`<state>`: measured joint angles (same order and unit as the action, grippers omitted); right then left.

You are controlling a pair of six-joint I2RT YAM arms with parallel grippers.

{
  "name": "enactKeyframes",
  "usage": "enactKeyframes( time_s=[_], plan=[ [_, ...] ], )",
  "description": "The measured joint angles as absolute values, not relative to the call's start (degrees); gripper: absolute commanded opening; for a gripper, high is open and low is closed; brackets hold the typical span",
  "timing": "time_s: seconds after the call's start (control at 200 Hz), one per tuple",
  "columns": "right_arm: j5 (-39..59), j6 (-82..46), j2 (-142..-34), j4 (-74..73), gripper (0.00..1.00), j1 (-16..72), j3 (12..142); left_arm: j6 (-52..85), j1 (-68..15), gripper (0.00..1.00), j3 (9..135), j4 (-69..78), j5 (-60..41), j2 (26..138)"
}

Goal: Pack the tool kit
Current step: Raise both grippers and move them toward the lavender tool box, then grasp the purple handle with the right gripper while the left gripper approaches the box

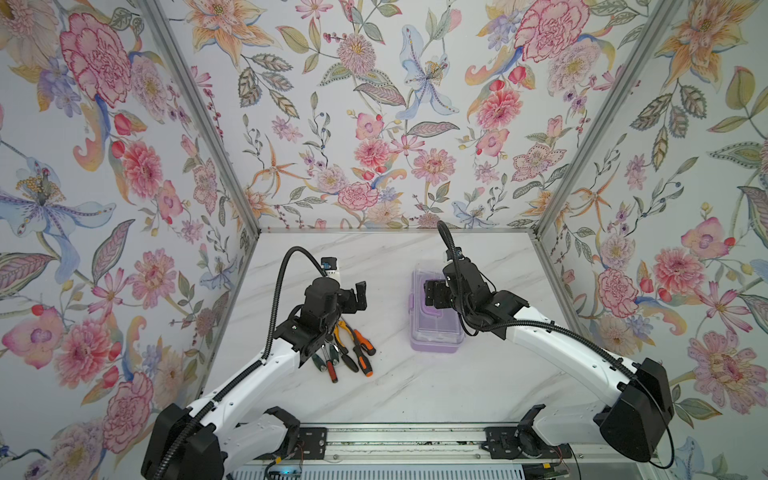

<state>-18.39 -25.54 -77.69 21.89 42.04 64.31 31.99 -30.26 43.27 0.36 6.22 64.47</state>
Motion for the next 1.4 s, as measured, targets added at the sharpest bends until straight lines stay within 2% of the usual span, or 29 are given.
enactKeyframes(
  time_s=[0.2,0.295,0.37,0.791,1.401],
  plan=[
    [-16.47,-26.37,-78.13,25.21,0.76,42.04,65.45,32.01,-32.27,0.98,44.03,0.99,6.17,67.09],
    [-15.62,-26.65,-78.24,26.92,0.69,42.04,65.47,32.4,-32.82,0.98,44.03,1.87,6.15,67.53],
    [-14.87,-27.24,-78.3,27.94,0.6,42.04,65.47,32.67,-32.86,0.98,44.03,3.05,6.15,68.01],
    [-6.42,-28.86,-79.99,24.99,0.6,38.68,62.89,33.08,-33.08,0.98,43.92,5.91,5.26,70.98],
    [9.15,-35.68,-89.91,18.28,0.61,34.22,65.28,33.93,-33.19,0.98,39.86,7.79,5.41,71.05]
  ],
)
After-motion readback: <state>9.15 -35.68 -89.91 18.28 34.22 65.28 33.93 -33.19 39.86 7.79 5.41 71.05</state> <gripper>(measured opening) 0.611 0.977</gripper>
